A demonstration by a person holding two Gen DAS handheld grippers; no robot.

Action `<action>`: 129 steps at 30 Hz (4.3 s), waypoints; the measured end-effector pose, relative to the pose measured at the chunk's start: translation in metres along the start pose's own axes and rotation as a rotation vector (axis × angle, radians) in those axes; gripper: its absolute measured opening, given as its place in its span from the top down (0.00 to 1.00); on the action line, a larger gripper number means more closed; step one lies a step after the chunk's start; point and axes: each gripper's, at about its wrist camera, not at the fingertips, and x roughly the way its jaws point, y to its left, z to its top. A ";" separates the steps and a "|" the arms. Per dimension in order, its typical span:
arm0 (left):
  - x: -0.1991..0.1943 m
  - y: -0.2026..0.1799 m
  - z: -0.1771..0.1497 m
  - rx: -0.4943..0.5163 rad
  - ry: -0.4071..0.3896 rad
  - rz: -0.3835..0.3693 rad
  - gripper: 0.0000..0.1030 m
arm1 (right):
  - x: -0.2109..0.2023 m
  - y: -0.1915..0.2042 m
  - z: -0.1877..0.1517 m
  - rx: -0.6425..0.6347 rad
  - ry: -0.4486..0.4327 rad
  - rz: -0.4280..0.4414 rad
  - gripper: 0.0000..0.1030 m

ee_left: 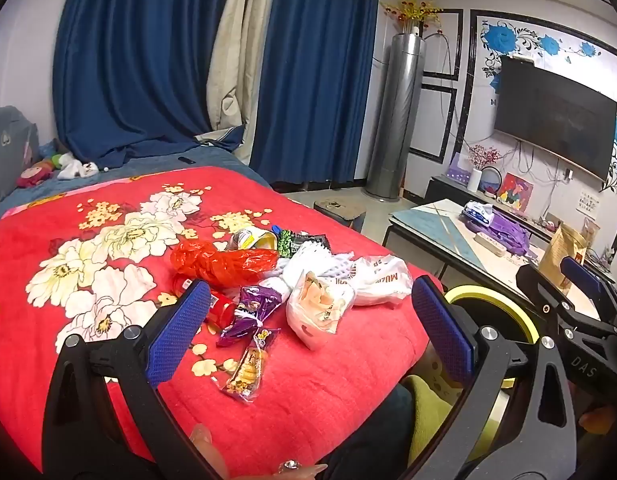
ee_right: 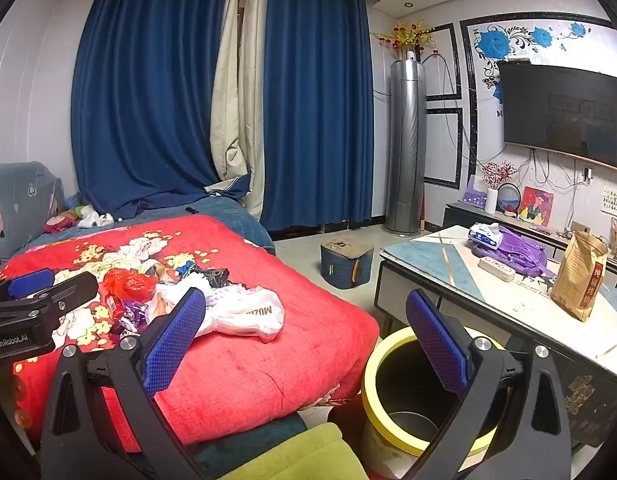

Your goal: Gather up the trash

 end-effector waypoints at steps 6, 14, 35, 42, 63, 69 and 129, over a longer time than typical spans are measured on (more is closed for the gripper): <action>-0.001 0.000 0.000 -0.001 -0.002 0.001 0.10 | 0.000 0.000 0.000 0.000 0.000 -0.001 0.06; 0.000 0.000 0.000 -0.001 -0.003 0.001 0.10 | -0.001 0.000 0.000 0.001 0.000 0.000 0.06; -0.001 0.000 0.000 -0.001 -0.006 0.001 0.10 | -0.001 -0.001 0.000 0.002 0.001 0.000 0.06; -0.001 0.000 -0.001 0.000 -0.006 0.000 0.10 | -0.001 0.000 0.000 0.001 0.001 -0.001 0.06; 0.008 0.018 0.012 -0.035 0.008 0.033 0.10 | 0.014 0.008 0.000 -0.028 0.019 0.106 0.06; 0.009 0.038 0.016 -0.036 -0.015 0.068 0.10 | 0.030 0.016 0.005 -0.073 0.040 0.167 0.06; 0.108 0.147 0.058 -0.212 0.138 -0.016 0.80 | 0.150 -0.011 -0.003 -0.071 0.284 0.370 0.96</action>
